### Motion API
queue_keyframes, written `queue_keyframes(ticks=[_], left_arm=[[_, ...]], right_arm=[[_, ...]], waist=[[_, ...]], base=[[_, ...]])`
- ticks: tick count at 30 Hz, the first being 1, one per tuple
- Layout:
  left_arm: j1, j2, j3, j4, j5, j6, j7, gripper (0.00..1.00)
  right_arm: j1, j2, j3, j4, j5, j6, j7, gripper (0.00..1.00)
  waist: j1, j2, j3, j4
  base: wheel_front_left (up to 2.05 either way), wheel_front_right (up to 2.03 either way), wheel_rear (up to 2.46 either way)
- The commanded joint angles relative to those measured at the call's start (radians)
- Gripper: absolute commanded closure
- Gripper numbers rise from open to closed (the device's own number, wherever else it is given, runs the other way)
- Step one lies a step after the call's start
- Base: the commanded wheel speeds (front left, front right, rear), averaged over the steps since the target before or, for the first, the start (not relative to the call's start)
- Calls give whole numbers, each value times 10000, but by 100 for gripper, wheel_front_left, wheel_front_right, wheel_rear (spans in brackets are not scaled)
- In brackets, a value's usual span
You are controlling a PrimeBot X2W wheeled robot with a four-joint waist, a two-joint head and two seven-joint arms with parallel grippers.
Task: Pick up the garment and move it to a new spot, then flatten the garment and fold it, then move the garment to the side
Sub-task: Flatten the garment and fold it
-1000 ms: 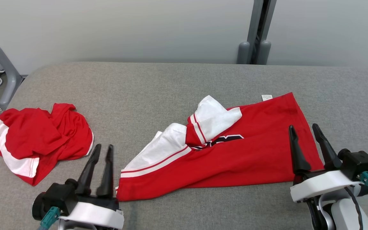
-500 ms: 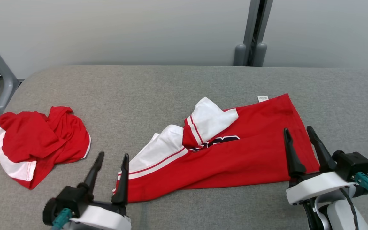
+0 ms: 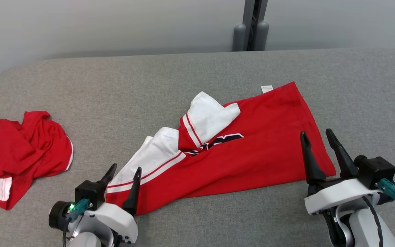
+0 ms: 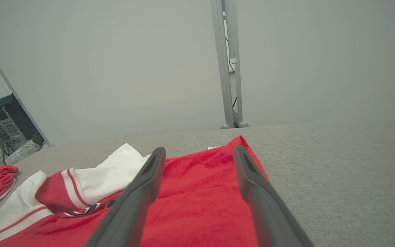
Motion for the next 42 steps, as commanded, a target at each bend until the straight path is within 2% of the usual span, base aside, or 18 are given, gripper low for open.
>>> queue_keyframes(ticks=[1, 10, 11, 12, 22, 27, 32, 36, 42], left_arm=[[-231, 72, -19, 71, 91, -36, 42, 0], [-1191, 304, -232, 1106, 45, -196, 282, 0], [-1269, 320, -286, 1183, 23, -218, 274, 39], [-1396, 355, -374, 1284, -11, -271, 201, 100], [-1815, 478, -159, 667, 47, -31, -599, 100], [-1561, 543, -39, -1056, 532, 119, -653, 100], [-966, 674, -282, -2236, 1084, -19, -652, 100], [-144, 935, -909, -2866, 1532, -250, -652, 100], [947, 1543, -2351, -2722, 1910, -477, -655, 100]], right_arm=[[-85, -52, -12, -23, -46, -3, -12, 0], [-322, -50, -51, -84, -100, -3, -72, 0], [-333, -50, -66, -82, -110, -3, -80, 0], [-365, -50, -88, -73, -138, -3, -97, 0], [-428, -50, -169, 152, -110, -3, -175, 0], [-416, -52, -146, 256, -55, -3, -204, 0], [-310, -47, -152, 333, -22, -3, -226, 0], [-242, -55, -133, 390, 14, -3, -223, 0], [-130, -52, -165, 461, 48, -3, -247, 0]], waist=[[0, 0, 221, -136], [0, 0, 753, -359], [0, 0, 782, -365], [0, 0, 828, -374], [0, 0, 613, -47], [0, 0, 356, 172], [0, 0, 151, 363], [0, 0, -8, 538], [0, 0, -153, 755]], base=[[0, 0, 0], [0, 0, 0], [0, 0, 0], [0, 0, 0], [0, 0, 0], [0, 0, 0], [0, 0, 0], [0, 0, 0], [0, 0, 0]])
